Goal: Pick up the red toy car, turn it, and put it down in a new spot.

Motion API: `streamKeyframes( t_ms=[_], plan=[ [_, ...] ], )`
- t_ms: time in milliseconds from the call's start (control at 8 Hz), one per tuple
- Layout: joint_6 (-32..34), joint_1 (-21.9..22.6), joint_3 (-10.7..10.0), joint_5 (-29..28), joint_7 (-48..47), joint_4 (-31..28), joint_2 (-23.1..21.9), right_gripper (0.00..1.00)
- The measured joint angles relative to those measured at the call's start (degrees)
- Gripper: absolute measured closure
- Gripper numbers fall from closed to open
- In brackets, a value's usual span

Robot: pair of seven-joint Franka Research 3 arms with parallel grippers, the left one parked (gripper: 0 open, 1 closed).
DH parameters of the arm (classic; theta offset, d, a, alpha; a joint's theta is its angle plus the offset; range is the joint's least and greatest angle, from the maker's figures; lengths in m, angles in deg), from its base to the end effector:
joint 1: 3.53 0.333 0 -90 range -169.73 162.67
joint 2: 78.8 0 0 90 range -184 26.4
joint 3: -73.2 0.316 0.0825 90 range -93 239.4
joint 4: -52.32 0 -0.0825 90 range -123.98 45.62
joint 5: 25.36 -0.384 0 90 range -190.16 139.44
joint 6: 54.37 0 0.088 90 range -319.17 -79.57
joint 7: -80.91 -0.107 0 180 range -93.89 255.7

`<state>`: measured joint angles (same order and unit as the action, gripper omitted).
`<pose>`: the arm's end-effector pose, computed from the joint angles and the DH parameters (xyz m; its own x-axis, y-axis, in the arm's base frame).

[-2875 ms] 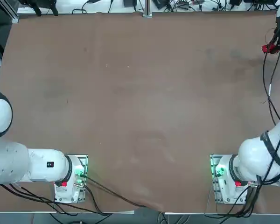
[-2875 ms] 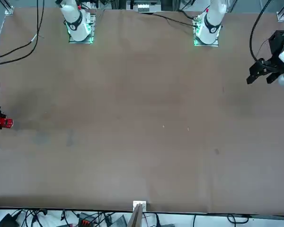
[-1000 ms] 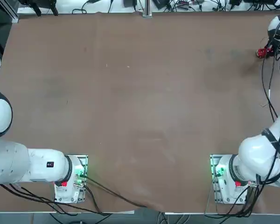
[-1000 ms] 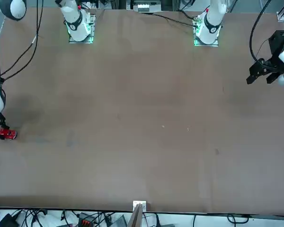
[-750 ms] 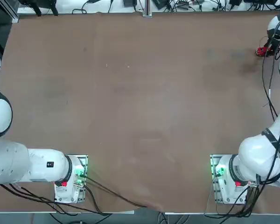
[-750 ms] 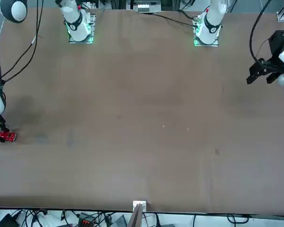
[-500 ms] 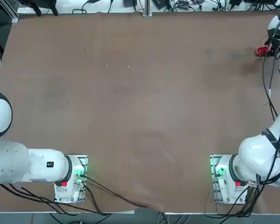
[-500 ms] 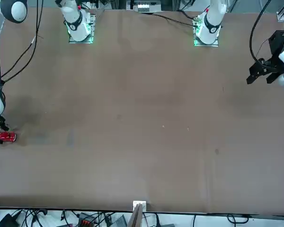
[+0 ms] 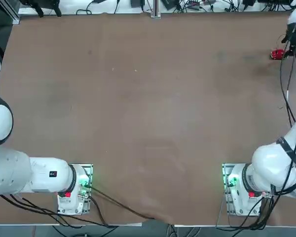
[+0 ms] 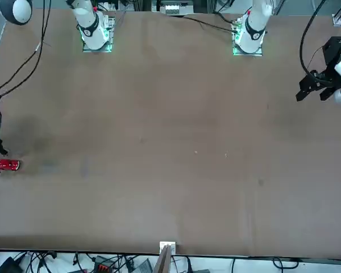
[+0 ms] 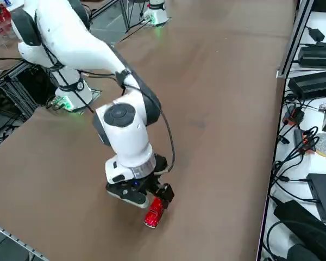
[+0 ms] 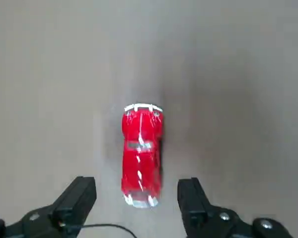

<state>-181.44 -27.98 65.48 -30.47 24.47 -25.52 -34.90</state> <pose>0.6450 -0.3756 0.2768 0.0133 -0.9975 0.0695 -0.9971 -0.0185 -0.0738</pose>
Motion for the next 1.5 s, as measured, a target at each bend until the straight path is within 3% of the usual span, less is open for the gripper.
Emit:
streamKeyframes(
  t_ms=[250,500,875,1500],
  plan=[
    [14.41,0.1,0.13,-0.01,10.95,0.57,-8.21,0.0],
    [23.52,1.72,0.66,-0.13,23.34,0.47,-15.15,0.0],
    [33.0,5.72,2.16,-0.41,33.99,0.44,-19.53,0.0],
    [48.92,16.37,4.16,2.9,39.28,5.45,-26.85,0.0]
  ],
)
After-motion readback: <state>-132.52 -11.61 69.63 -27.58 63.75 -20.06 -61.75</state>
